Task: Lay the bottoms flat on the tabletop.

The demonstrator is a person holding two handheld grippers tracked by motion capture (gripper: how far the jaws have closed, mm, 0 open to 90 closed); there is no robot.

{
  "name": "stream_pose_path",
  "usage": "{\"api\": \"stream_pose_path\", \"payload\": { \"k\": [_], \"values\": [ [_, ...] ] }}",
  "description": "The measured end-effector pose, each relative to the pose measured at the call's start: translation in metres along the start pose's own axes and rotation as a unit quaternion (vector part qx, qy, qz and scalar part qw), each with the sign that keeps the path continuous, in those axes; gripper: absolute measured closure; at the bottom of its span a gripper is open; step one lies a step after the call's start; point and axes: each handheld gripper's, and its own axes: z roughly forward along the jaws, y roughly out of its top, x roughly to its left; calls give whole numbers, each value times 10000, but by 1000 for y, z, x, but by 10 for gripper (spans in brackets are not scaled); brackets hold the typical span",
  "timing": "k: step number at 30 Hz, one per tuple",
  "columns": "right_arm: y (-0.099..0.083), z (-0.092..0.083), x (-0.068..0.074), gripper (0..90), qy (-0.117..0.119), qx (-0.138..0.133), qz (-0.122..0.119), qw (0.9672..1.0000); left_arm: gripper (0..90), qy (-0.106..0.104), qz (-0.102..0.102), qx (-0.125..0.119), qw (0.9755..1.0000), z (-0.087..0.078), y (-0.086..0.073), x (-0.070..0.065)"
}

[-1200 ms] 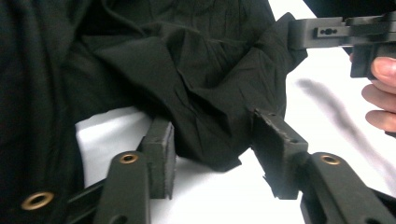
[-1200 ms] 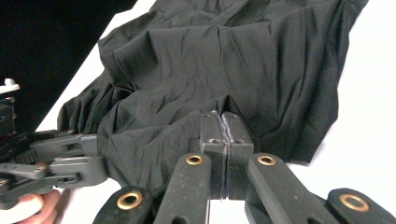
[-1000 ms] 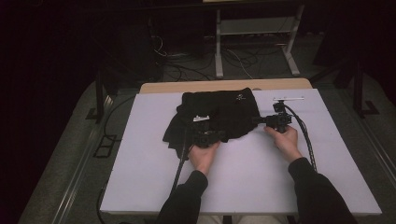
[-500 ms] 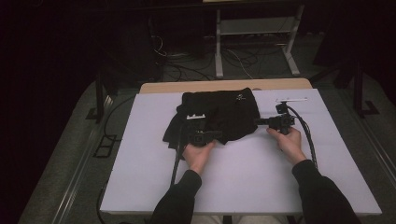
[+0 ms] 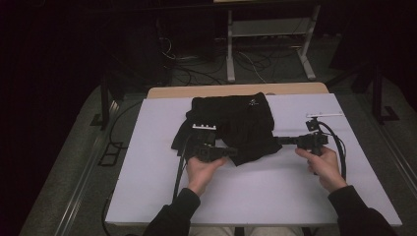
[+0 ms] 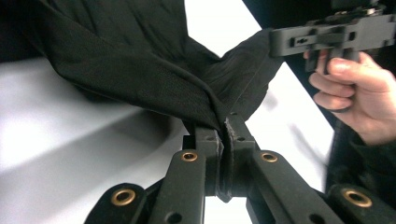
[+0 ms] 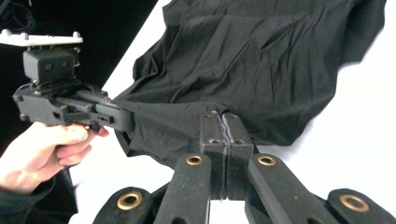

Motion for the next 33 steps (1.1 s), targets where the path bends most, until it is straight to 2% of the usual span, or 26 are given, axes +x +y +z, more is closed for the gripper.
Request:
{"api": "stream_pose_path", "payload": {
  "k": [3, 4, 6, 8, 10, 16, 20, 22, 26, 33],
  "values": [
    [-9, -5, 2, 880, 32, 42, 98, 9999, 854, -216, -50, 100, 9997, -4, -7, -4],
    [-17, -11, 4, 880, 92, 78, 156, 9998, 854, -369, -119, 155, 9991, -6, -15, -6],
    [-21, -13, 6, 880, 147, 91, 199, 9997, 854, -429, -115, 199, 9988, -7, -19, -7],
    [-32, -20, 13, 880, 238, 185, 164, 9994, 853, -481, -62, 269, 9985, -9, -29, -11],
    [-36, -22, 15, 879, 253, 213, 146, 9993, 853, -511, -62, 281, 9983, -10, -32, -12],
    [-55, -31, 22, 879, 196, 383, 94, 9990, 850, -641, -5, 453, 9969, -9, -48, -19],
    [-65, -36, 22, 879, 268, 486, 156, 9983, 850, -734, 88, 677, 9950, -9, -57, -27],
    [-74, -38, 22, 878, 306, 641, 197, 9973, 851, -756, 157, 796, 9938, -8, -61, -30],
    [-82, -41, 22, 878, 311, 790, 235, 9961, 850, -854, 149, 1023, 9910, -7, -72, -33],
    [-93, -46, 23, 877, 376, 906, 260, 9948, 850, -910, 208, 1154, 9889, -7, -79, -37]
  ]
}}
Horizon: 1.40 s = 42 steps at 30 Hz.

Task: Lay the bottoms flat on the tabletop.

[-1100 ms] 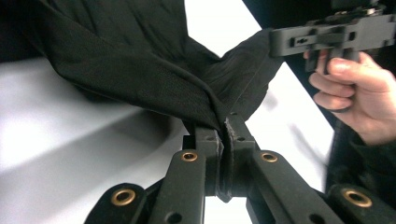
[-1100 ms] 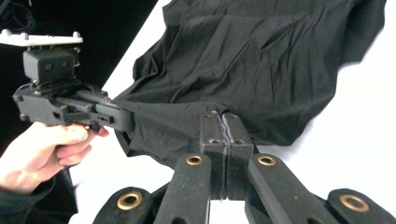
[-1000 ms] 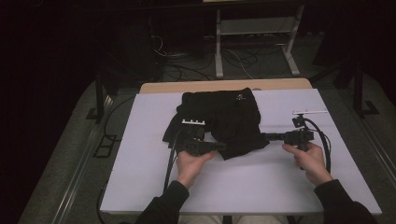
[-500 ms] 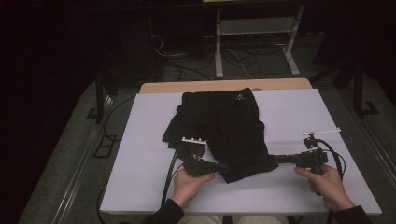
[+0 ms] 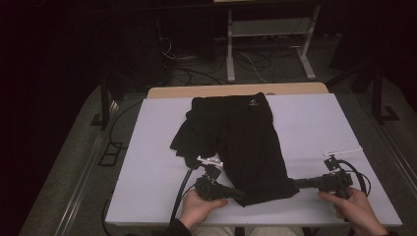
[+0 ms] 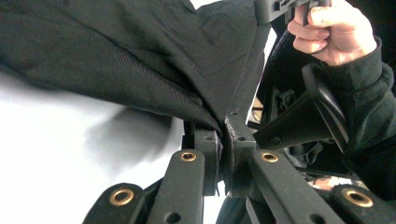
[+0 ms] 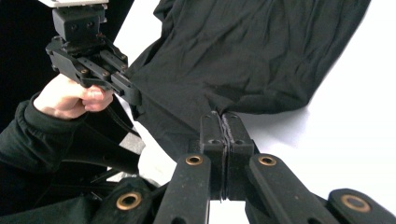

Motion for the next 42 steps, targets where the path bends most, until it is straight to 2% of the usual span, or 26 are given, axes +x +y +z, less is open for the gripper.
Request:
{"api": "stream_pose_path", "payload": {
  "k": [3, 7, 13, 17, 20, 21, 22, 23, 25, 28, 30, 33, 37, 39, 42],
  "values": [
    [-7, 0, 1, 875, 29, 85, -1, 10000, 849, -26, -25, -1, 10000, -1, -2, -1],
    [-10, -1, 5, 874, 108, 111, -1, 9999, 849, -166, -68, -38, 9998, -4, -3, -3],
    [-5, -3, 7, 870, 228, 31, -4, 9997, 849, -288, -140, -130, 9994, -10, 1, -1],
    [7, -2, 5, 829, 161, -156, 12, 9997, 846, -221, -228, -230, 9992, -13, 4, 6],
    [12, 0, 2, 805, 57, -205, 33, 9998, 843, 65, -224, -346, 9991, -15, 10, 14],
    [15, 2, -1, 744, -84, -245, 43, 9997, 812, 169, -333, -411, 9985, -16, 13, 22],
    [15, 2, -1, 744, -84, -245, 43, 9997, 781, 169, -333, -411, 9985, -16, 13, 22],
    [16, 3, -4, 687, -194, -278, -3, 9994, 758, 183, -443, -366, 9982, -17, 12, 27],
    [15, 2, -4, 617, -282, -320, -72, 9991, 672, 216, -475, -339, 9981, -17, 10, 29],
    [15, 1, -4, 564, -406, -387, -176, 9983, 633, 107, -583, -262, 9979, -19, 3, 29],
    [15, 2, -3, 489, -483, -423, -289, 9975, 558, 166, -574, -244, 9979, -21, 0, 28],
    [15, 6, -1, 400, -585, -387, -440, 9966, 505, 205, -600, -231, 9977, -20, -5, 28],
    [10, 16, 3, 343, -507, -19, -497, 9975, 494, 277, -549, -195, 9979, -16, -8, 25],
    [8, 17, 4, 342, -498, 46, -519, 9974, 493, 337, -466, -150, 9982, -14, -9, 23],
    [-2, 21, 6, 341, -446, 347, -552, 9969, 498, 350, -375, -69, 9987, -11, -12, 20]
  ]
}}
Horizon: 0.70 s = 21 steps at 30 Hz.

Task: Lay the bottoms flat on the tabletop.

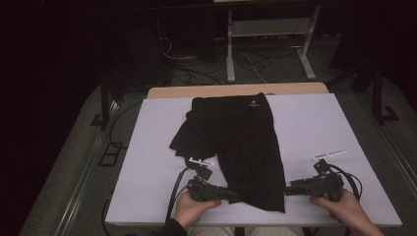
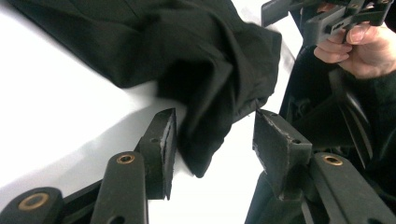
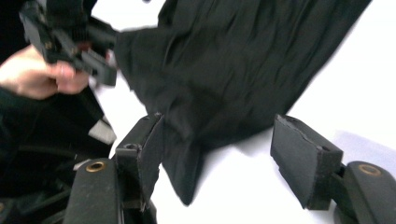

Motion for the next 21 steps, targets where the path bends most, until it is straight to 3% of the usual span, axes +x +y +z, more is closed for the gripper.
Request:
{"api": "stream_pose_path", "payload": {
  "k": [4, 5, 7, 10, 11, 12, 13, 15, 18, 19, 21],
  "values": [
    [-8, 4, 3, 352, 80, 209, -40, 9997, 535, 68, 78, -25, 9999, 2, -3, -2],
    [-9, 11, 6, 385, -6, 450, -99, 9989, 571, 90, 103, -18, 9999, 3, -3, -2],
    [-10, 15, 8, 426, -24, 556, -157, 9983, 623, 135, 143, -19, 9998, 5, -4, -3],
    [-8, 24, 13, 574, -33, 657, -215, 9976, 678, 179, 186, -18, 9997, 10, -5, -6],
    [-6, 30, 14, 709, 19, 818, -181, 9965, 760, 211, 229, 9, 9995, 12, -5, -7],
    [-6, 30, 14, 709, 19, 818, -181, 9965, 760, 246, 255, 39, 9994, 15, -6, -8],
    [-6, 32, 13, 778, 89, 927, -158, 9955, 810, 246, 285, 78, 9993, 17, -6, -10],
    [-5, 31, 11, 867, 365, 987, 12, 9944, 862, 57, 250, 181, 9995, 19, -6, -11],
    [-5, 24, 8, 869, 555, 852, 116, 9948, 866, -309, 130, 281, 9990, 15, -4, -13],
    [-6, 15, 6, 871, 752, 701, 203, 9945, 867, -562, 51, 285, 9980, 11, -3, -14],
    [-7, 11, 6, 871, 823, 662, 225, 9942, 867, -668, 5, 295, 9973, 8, -3, -14]
  ]
}}
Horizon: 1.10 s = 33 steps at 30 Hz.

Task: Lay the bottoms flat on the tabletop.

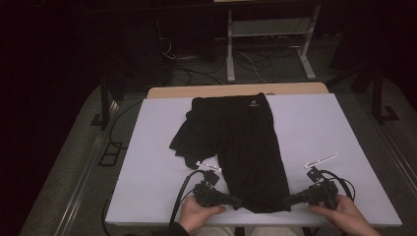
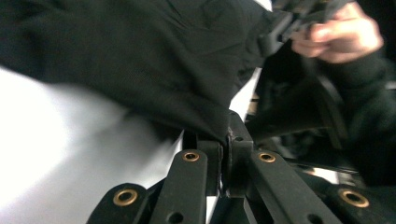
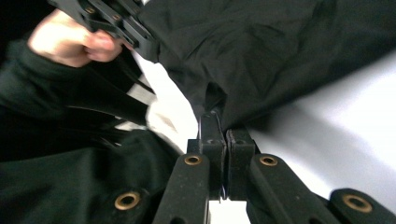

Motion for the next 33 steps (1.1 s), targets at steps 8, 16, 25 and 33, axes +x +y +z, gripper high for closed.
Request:
{"api": "stream_pose_path", "payload": {
  "k": [8, 16, 25, 33],
  "values": [
    [-4, 0, 5, 871, 94, 234, -97, 9996, 862, -243, -303, 179, 9991, -16, -13, 7],
    [-5, 2, 4, 873, -187, 417, -90, 9989, 833, 51, -249, 410, 9988, -10, -14, 10],
    [-8, -1, 5, 882, -310, 609, -106, 9976, 809, 87, -164, 657, 9977, -2, -16, 6],
    [-12, -9, 5, 811, -339, 520, -31, 9981, 530, 401, 149, 469, 9980, -22, -15, -3]
  ]
}}
